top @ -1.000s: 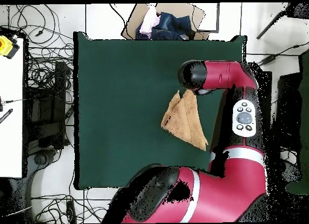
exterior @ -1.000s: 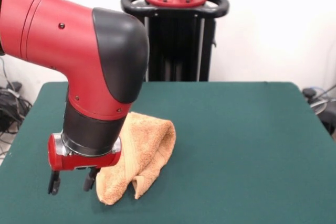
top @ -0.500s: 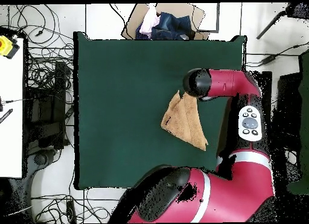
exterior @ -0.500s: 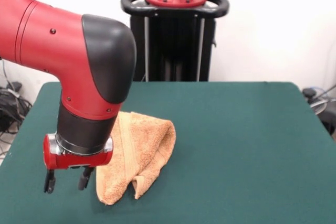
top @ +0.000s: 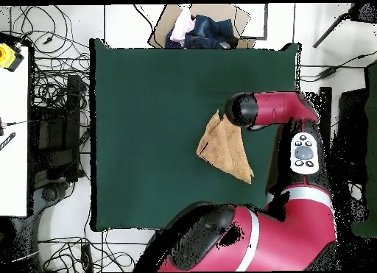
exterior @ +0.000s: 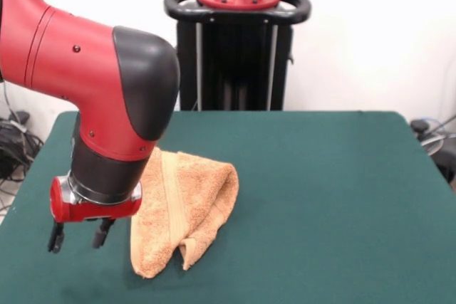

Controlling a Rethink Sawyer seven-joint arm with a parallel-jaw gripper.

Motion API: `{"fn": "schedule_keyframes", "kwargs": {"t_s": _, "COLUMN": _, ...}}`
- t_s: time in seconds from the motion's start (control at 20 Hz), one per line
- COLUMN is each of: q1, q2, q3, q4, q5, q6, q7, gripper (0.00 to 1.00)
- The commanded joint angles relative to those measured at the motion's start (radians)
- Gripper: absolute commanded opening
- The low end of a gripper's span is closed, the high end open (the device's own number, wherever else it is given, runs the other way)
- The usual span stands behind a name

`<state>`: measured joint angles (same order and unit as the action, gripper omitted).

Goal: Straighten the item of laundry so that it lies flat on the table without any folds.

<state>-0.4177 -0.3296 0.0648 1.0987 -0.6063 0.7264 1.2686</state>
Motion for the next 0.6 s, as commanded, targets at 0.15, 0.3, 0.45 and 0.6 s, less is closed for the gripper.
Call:
{"fn": "schedule_keyframes", "kwargs": {"t_s": 0.15, "q1": 0.073, "q2": -0.025, "q3": -0.033, "q4": 0.091, "q5": -0.118, "q6": -0.043, "q7": -0.013, "gripper": 1.0}}
{"fn": "schedule_keyframes", "kwargs": {"t_s": 0.3, "q1": 0.082, "q2": -0.029, "q3": -0.051, "q4": 0.095, "q5": -0.141, "q6": -0.061, "q7": 0.008, "gripper": 1.0}}
{"fn": "schedule_keyframes", "kwargs": {"t_s": 0.45, "q1": 0.095, "q2": -0.031, "q3": -0.055, "q4": 0.094, "q5": -0.141, "q6": -0.053, "q7": 0.033, "gripper": 1.0}}
{"fn": "schedule_keyframes", "kwargs": {"t_s": 0.6, "q1": 0.105, "q2": -0.059, "q3": -0.031, "q4": 0.106, "q5": -0.096, "q6": 0.005, "q7": 0.028, "gripper": 1.0}}
